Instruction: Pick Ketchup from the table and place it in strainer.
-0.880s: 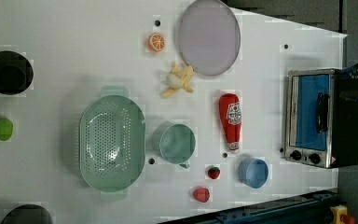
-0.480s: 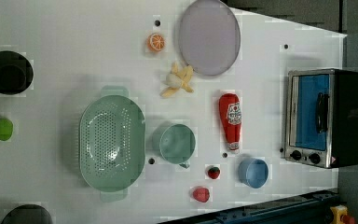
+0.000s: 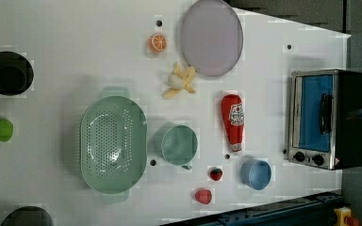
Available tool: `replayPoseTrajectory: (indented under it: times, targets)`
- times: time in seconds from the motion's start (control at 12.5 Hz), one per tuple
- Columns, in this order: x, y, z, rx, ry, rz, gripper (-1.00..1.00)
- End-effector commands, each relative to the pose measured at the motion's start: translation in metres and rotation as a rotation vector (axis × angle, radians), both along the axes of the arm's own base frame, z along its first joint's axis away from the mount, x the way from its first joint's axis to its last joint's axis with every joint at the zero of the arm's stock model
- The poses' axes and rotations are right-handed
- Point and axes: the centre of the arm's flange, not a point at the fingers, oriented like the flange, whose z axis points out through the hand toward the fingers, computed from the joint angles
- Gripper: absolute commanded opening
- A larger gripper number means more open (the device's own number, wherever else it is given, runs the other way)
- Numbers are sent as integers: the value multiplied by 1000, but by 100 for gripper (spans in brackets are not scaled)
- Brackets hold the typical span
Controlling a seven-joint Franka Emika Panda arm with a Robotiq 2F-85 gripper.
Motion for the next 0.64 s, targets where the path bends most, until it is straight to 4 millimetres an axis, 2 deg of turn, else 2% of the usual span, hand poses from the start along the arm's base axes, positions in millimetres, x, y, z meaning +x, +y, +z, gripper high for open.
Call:
replayPoseTrajectory:
  times: [0.08,0.64]
  targets:
    - [14,12,-90,42,168,192,100]
    - [34,28,-206,127,110,723,100]
